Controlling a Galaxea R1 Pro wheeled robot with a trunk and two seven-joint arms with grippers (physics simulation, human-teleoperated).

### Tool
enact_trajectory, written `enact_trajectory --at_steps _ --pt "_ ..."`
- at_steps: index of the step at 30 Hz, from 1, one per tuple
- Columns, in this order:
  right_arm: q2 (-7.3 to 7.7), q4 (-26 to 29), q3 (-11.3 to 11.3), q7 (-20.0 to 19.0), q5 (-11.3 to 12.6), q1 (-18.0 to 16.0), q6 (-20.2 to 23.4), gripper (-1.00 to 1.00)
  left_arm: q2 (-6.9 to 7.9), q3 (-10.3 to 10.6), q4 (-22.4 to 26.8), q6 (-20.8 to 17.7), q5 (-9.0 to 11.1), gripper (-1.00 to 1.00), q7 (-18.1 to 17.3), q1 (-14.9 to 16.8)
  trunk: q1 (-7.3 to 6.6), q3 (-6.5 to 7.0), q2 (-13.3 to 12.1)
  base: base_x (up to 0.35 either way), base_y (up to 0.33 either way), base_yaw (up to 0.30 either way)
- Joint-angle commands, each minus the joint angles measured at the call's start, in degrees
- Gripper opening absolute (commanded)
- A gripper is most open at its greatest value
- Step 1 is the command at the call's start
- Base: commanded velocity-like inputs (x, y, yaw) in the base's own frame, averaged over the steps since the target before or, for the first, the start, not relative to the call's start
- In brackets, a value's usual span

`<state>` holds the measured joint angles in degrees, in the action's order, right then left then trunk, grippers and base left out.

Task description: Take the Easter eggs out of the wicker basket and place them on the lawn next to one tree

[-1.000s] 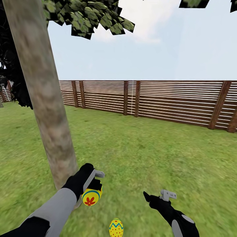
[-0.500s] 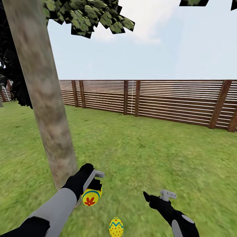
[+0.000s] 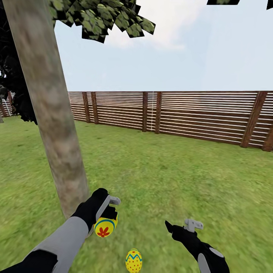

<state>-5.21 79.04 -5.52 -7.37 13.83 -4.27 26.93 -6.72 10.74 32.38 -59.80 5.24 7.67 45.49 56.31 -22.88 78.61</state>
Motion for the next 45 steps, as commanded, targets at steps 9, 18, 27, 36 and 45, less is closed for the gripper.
enact_trajectory --at_steps 9,18,27,36,45 --pt "-0.06 0.0 -0.2 -0.4 0.2 0.0 0.2 1.00 0.04 0.2 0.1 -0.2 0.6 -1.00 0.5 0.0 1.98 -1.69 3.7 0.000 0.000 0.000" --pt "-0.03 0.0 -0.2 -0.5 0.2 0.0 0.0 1.00 0.03 0.2 0.1 0.3 0.5 -1.00 0.5 0.0 3.96 -3.30 7.3 0.000 0.000 0.000" --pt "-0.05 0.0 -0.2 -0.4 0.3 0.0 -0.2 1.00 0.04 0.2 0.1 0.4 0.5 -1.00 0.5 0.0 5.94 -4.92 10.9 0.000 0.000 0.000" --pt "-0.05 -0.1 -0.3 -0.3 0.2 0.0 0.3 1.00 0.04 0.2 0.1 0.4 0.5 -1.00 0.5 0.0 7.91 -6.64 14.5 0.000 0.000 0.000" --pt "0.00 -1.0 -0.3 -0.1 0.2 -0.1 0.4 1.00 0.02 0.2 0.1 0.4 0.5 -1.00 0.5 0.0 9.89 -8.81 18.1 0.000 0.000 0.000"
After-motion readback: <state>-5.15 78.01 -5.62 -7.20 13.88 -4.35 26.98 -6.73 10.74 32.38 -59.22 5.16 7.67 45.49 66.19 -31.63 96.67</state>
